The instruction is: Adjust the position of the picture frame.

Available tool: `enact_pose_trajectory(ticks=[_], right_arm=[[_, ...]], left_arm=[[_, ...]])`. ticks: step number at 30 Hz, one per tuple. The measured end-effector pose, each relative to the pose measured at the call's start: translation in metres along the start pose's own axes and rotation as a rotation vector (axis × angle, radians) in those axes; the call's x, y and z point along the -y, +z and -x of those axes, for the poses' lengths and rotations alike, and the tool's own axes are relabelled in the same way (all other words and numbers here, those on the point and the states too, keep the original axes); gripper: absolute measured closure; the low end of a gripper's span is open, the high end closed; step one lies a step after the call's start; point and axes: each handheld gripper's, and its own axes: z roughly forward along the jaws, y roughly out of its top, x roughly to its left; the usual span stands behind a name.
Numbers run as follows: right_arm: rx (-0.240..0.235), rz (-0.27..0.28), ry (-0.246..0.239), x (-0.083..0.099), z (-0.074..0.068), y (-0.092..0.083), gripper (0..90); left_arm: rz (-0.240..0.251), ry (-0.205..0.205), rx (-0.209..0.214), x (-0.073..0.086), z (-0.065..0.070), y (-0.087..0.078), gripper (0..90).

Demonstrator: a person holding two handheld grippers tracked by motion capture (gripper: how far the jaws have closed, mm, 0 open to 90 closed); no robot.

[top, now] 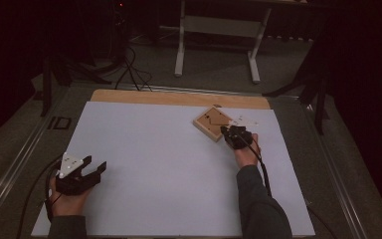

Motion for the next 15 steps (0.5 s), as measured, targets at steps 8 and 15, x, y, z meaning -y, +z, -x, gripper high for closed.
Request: enact_pose_trajectory(ticks=[8, 15], right_arm=[[-0.003, -0.046, -0.007, -0.001, -0.006, 0.017, 89.7], [0.011, -0.090, -0.018, 0.001, -0.009, 0.025, 89.7]], left_arm=[[0.008, -0.008, -0.001, 0.000, -0.002, -0.001, 41.8], [0.010, -0.009, -0.003, 0.000, -0.002, -0.001, 41.6]])
